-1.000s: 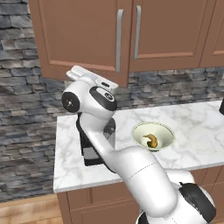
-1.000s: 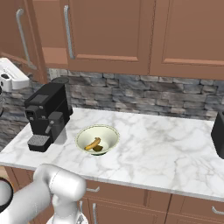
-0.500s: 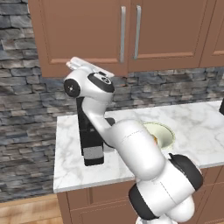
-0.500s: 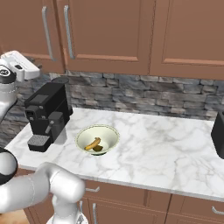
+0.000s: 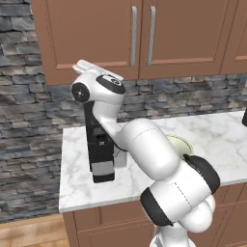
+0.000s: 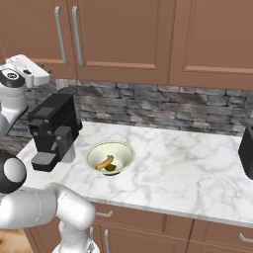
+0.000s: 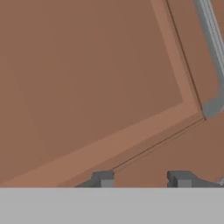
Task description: Open the cabinet. Pick the kiwi and banana from the cabinet and place them into the bowl. Then close the cabinet.
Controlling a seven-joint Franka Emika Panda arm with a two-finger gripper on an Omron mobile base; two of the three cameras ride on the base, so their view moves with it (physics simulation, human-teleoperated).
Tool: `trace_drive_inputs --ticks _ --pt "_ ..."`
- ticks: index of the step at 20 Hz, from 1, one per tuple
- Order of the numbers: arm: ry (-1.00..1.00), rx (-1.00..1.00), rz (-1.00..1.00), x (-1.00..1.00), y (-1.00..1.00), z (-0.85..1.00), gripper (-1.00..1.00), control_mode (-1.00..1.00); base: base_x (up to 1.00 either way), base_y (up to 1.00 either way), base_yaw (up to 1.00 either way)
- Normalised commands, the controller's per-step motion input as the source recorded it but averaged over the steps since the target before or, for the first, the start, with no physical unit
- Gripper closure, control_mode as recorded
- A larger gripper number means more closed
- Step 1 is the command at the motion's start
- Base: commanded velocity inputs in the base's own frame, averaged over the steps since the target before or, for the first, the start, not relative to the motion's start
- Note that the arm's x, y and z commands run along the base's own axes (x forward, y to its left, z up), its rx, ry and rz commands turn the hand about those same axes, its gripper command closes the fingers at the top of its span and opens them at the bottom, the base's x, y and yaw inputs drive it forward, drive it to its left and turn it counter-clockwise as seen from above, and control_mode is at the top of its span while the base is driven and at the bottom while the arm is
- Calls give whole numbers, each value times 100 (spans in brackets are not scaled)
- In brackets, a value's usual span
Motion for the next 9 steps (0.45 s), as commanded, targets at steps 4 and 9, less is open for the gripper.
trace_drive_inputs --ticks 4,9 --pt "0 0 0 62 0 -18 -100 -100 0 0 0" --pt "0 0 0 24 0 -17 -100 -100 0 0 0"
